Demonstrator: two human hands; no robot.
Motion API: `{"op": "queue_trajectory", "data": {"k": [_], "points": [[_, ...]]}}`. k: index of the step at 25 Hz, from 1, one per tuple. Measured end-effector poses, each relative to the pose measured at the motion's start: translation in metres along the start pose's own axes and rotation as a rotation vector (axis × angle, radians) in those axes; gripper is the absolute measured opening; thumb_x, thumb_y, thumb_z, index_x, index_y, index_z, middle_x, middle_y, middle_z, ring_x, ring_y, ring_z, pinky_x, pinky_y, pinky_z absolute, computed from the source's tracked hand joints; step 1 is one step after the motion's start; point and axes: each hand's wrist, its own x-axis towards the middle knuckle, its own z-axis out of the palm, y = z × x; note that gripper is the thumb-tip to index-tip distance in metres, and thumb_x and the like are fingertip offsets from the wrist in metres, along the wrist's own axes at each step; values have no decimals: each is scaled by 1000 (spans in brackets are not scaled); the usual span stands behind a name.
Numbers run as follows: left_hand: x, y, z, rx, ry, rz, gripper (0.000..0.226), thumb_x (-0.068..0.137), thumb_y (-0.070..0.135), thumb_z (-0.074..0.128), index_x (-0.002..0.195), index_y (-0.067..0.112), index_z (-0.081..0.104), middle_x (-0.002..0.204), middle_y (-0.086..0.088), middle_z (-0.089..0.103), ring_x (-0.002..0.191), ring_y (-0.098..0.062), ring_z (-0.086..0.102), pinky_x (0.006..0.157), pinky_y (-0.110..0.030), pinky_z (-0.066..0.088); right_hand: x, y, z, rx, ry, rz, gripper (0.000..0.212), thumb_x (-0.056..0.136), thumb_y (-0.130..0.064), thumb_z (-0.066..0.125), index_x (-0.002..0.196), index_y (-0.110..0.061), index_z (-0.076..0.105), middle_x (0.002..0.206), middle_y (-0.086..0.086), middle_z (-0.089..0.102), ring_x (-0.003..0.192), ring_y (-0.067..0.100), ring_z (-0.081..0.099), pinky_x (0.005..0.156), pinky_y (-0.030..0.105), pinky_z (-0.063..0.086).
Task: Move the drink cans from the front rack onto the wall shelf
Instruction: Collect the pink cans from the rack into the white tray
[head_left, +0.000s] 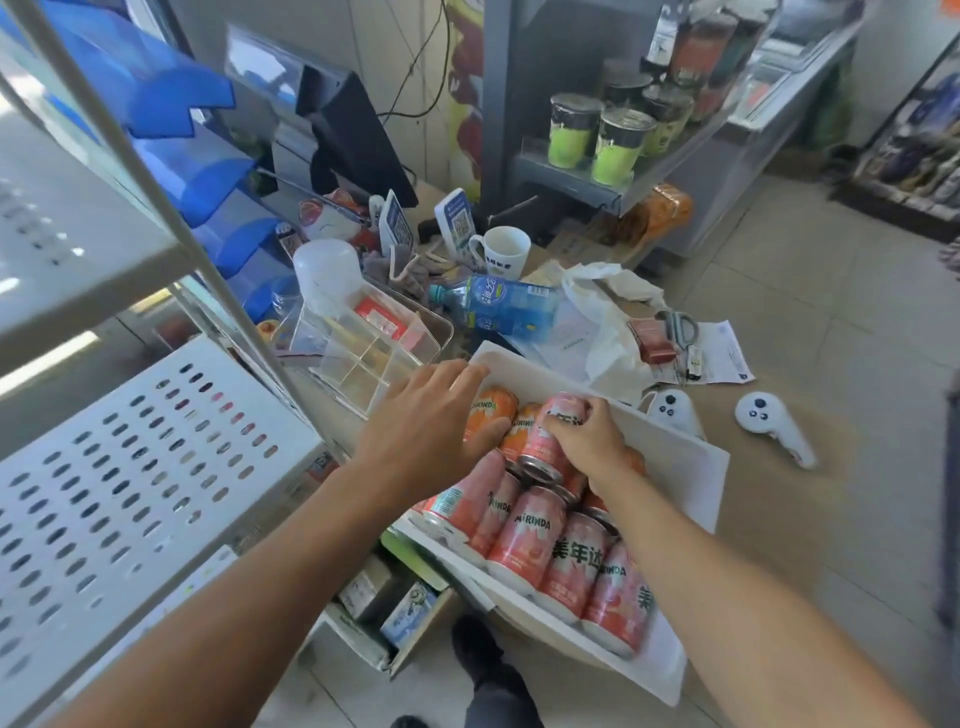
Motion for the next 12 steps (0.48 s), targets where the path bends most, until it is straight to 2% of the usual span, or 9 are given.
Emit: {"op": "queue_trajectory", "data": {"k": [3, 9, 12], "points": [[6, -4, 2, -10, -2, -18, 64, 94, 63, 36, 147, 27, 31, 149, 5, 40, 135, -19, 38, 108, -38, 35, 7, 3, 5, -95, -7, 16, 69, 74, -42, 78, 130, -15, 47, 127, 11, 59, 114, 31, 57, 94, 37, 46], [7, -12, -4, -22, 42, -66, 61, 93, 64, 37, 144, 30, 33, 146, 6, 43, 133, -17, 41, 105, -37, 39, 8, 9, -1, -301, -76, 36, 83, 72, -61, 75, 130, -12, 44, 129, 15, 55, 120, 35, 52, 100, 44, 45], [-1, -20, -7, -13, 85, -90, 60, 93, 62, 41, 143, 30, 34, 145, 5, 45, 131, -18, 44, 101, -38, 42, 7, 11, -7, -415, -98, 47, 87, 74, -60, 73, 138, -11, 40, 134, 16, 53, 124, 36, 50, 104, 46, 43]]}}
